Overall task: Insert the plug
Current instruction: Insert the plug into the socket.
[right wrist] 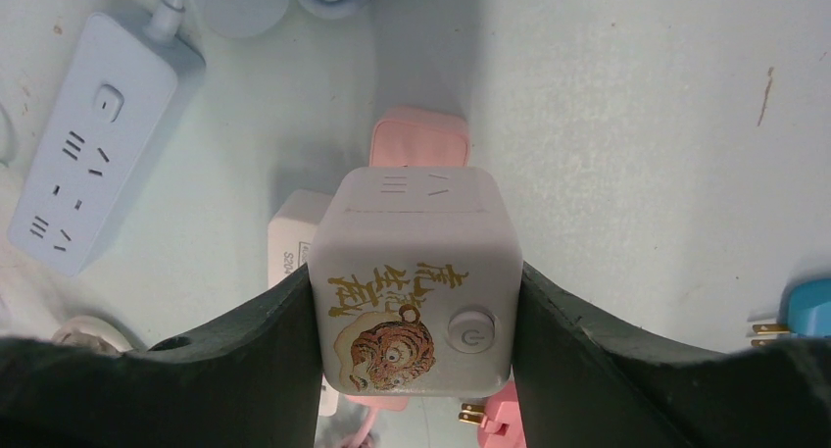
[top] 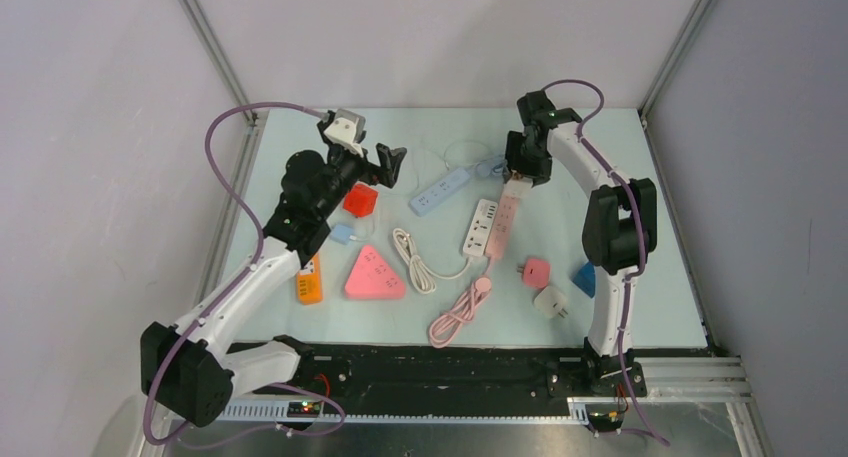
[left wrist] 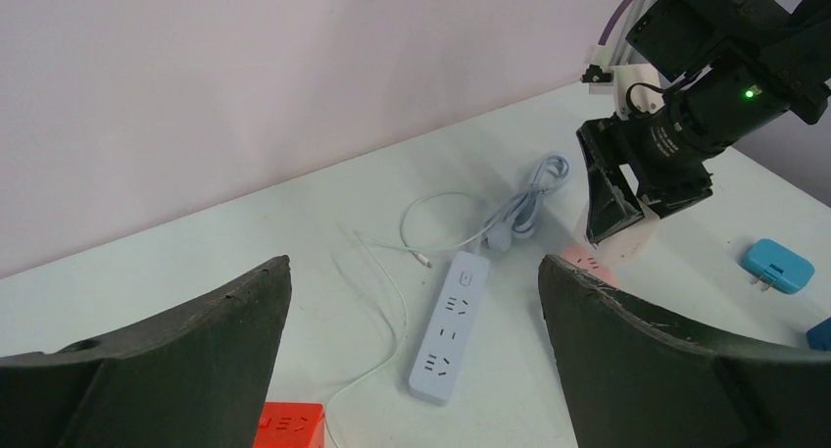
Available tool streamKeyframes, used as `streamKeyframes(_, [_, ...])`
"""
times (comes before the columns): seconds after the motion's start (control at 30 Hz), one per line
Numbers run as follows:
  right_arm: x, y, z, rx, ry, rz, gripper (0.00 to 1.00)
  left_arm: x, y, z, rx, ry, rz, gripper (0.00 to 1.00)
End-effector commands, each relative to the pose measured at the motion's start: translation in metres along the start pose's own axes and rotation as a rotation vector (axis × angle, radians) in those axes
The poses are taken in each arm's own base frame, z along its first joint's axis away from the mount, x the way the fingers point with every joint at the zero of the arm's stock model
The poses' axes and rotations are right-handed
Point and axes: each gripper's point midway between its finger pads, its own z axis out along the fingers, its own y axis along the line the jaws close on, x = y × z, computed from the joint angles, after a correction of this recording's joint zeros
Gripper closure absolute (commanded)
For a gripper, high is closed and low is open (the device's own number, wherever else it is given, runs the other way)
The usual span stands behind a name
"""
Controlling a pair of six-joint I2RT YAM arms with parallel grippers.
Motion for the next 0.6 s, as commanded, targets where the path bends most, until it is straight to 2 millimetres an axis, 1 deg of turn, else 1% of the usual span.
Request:
streamKeyframes(0.0, [-0.022,0.002,0.001,0.002,-0.072,0.006,1.0,-0.019,0.001,0.003,0.002,-0.055,0.01,0.0])
streamKeyframes(0.33, [-0.009,0.006,0.016,0.007,-0.04,0.135,1.0,-0.015,0.002,0.004,-0.002,-0.046,0.015,0.0])
streamKeyframes(0.57, [-0.001,-0.002,0.022,0.049,-0.023,0.156,1.0,-0.016,0.002,0.003,-0.003,-0.048,0.02,0.0])
